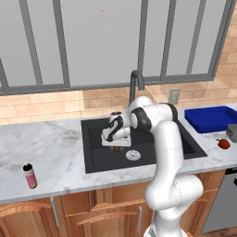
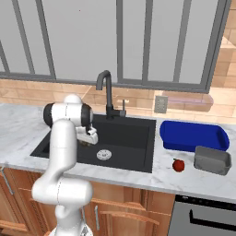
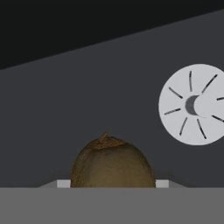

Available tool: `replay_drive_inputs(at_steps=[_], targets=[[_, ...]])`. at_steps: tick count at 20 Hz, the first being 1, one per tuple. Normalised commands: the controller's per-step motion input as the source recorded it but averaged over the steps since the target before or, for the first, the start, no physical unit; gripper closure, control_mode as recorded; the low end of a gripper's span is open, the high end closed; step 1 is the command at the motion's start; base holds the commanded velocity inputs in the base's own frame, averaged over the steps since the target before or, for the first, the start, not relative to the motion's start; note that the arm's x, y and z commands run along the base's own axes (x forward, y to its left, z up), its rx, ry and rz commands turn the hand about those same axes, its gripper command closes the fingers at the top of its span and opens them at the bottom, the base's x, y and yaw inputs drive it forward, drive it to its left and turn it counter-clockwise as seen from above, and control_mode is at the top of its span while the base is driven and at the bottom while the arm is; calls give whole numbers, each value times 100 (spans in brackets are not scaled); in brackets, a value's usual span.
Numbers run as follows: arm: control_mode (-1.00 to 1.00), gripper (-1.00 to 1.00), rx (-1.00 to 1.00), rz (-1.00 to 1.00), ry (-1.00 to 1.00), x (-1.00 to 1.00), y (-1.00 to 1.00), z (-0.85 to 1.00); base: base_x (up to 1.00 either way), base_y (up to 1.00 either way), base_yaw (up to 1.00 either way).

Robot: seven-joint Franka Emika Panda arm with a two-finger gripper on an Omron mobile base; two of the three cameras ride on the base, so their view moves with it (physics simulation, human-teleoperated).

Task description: Pick up all produce items and place them in the sink. Turn on the sink faucet to wash them. Then turn the sink off and put them in the tray.

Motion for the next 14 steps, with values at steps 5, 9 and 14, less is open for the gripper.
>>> replay_drive_inputs(at_steps=[5,9,14], targets=[[-100,100,0,0,0,13,-8,-27,0,0,0],[-100,100,0,0,0,18,-2,-25,0,0,0],[-100,100,0,0,0,6,-1,-24,0,0,0]])
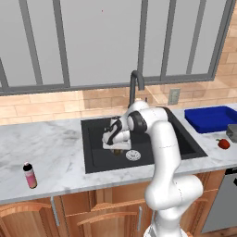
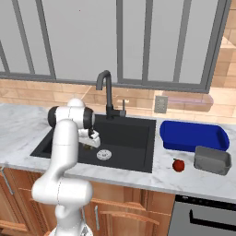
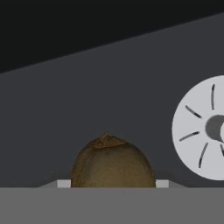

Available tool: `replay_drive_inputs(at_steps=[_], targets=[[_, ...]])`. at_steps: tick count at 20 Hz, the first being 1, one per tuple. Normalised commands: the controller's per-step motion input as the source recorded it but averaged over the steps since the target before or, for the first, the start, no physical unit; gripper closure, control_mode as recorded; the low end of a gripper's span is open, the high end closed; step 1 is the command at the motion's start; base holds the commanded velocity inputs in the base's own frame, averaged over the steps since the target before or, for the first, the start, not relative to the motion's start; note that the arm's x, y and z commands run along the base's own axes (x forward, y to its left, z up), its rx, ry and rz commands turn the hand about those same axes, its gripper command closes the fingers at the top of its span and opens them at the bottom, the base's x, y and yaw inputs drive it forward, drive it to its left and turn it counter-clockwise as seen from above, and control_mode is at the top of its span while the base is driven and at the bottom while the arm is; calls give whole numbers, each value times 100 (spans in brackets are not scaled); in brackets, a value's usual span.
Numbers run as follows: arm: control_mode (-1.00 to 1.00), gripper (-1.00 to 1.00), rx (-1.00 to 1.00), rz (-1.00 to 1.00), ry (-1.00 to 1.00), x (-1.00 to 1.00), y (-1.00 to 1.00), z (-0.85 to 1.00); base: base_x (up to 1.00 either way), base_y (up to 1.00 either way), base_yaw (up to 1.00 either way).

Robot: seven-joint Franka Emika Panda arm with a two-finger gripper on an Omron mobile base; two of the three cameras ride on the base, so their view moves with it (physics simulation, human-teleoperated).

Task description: Pick up all produce items and place them in the sink. Turn on the sink faucet to wash them. Then turn the sink off and put them in the tray.

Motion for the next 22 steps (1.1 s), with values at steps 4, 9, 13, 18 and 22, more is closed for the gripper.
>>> replay_drive_inputs(at_steps=[4,9,13,18,22], targets=[[-100,100,0,0,0,5,0,-26,0,0,0],[-100,100,0,0,0,3,0,-20,0,0,0],[-100,-100,0,0,0,3,0,-17,0,0,0],[-100,-100,0,0,0,4,-4,-4,0,0,0],[-100,-100,0,0,0,0,-6,0,0,0,0]])
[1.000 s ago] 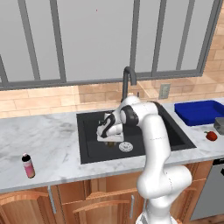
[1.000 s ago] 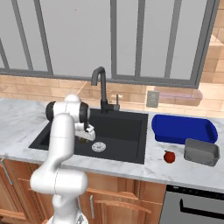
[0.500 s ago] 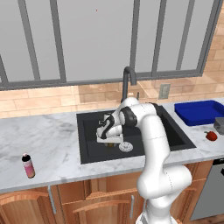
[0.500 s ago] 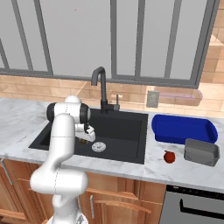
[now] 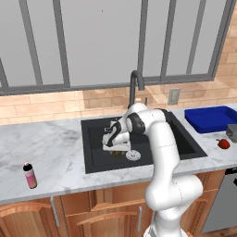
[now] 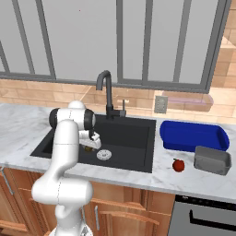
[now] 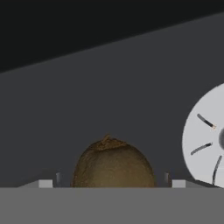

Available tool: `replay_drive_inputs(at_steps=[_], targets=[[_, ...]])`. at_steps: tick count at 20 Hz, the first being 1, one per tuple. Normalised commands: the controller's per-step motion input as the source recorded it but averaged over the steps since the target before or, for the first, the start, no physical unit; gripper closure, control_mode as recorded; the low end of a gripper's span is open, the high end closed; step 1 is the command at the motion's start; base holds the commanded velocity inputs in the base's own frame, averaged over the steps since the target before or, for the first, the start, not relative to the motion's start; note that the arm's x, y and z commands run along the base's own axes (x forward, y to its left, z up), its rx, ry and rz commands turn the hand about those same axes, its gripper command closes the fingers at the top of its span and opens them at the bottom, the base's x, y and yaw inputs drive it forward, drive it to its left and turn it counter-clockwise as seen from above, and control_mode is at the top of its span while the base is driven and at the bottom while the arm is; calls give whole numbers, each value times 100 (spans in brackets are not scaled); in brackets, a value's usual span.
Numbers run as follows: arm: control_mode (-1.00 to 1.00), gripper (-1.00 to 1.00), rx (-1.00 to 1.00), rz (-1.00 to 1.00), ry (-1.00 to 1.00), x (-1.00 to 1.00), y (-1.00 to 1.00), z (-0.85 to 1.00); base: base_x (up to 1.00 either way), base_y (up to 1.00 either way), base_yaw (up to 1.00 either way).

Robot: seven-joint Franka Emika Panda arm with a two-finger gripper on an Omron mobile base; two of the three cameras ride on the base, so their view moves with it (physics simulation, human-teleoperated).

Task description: Pick up all produce items and place them in the sink. Turn on the sink faucet to wash them. Then turn the sink off and put them in the tray.

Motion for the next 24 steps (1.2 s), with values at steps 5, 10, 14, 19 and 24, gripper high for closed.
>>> replay_drive_inputs(at_steps=[5,10,14,19,24], targets=[[-100,-100,0,0,-5,0,-3,13,0,0,0],[-100,-100,0,0,-13,-15,0,47,0,0,0],[-100,-100,0,0,-19,-36,0,74,0,0,0],[-100,-100,0,0,-14,-36,0,78,0,0,0],[-100,-100,0,0,-5,-36,0,78,0,0,0]])
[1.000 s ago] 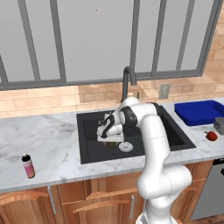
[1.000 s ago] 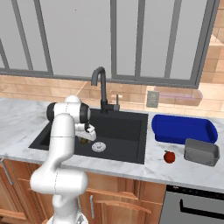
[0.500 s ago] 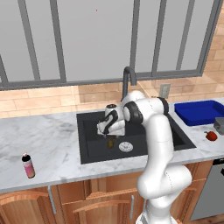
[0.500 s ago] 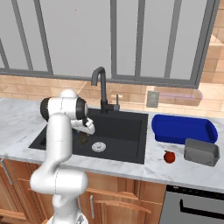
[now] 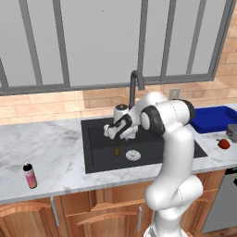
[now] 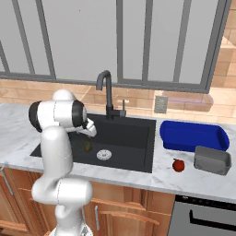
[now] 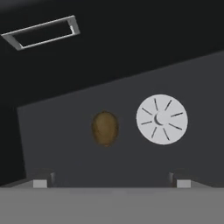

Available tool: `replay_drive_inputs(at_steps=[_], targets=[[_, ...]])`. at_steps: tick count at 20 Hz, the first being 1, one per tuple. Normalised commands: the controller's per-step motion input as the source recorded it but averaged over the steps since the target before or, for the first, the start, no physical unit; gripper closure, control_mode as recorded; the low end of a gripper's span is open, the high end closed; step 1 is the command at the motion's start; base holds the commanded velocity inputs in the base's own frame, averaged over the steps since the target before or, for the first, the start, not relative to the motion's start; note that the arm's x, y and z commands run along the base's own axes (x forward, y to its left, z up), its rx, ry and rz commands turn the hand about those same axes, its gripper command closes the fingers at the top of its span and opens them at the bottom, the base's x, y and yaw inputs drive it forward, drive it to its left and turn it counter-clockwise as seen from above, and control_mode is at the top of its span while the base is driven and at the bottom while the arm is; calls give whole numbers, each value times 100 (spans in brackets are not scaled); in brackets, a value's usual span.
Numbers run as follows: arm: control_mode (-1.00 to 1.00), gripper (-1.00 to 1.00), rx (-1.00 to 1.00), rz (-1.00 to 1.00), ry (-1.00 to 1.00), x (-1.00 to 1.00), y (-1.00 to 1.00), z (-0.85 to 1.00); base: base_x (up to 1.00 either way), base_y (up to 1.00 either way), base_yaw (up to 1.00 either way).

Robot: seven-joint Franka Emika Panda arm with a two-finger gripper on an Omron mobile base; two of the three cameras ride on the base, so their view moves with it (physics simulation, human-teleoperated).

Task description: Pick up all produce items and place them in the sink. Turn on the sink faucet to wash them. Then turn the sink off and put them in the tray.

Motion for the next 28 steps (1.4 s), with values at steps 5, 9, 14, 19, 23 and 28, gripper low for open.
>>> replay_drive_inputs(at_steps=[5,9,14,19,23,28], targets=[[-100,-100,0,-1,-1,-16,0,83,0,0,0],[-100,-100,0,-2,0,-10,0,77,0,0,0],[-100,-100,0,-4,0,-16,0,60,0,0,0],[-100,-100,0,-6,0,-39,-10,27,0,0,0],[-100,-100,0,-6,0,-62,-21,2,0,0,0],[-100,-100,0,-7,1,-49,-32,3,0,0,0]])
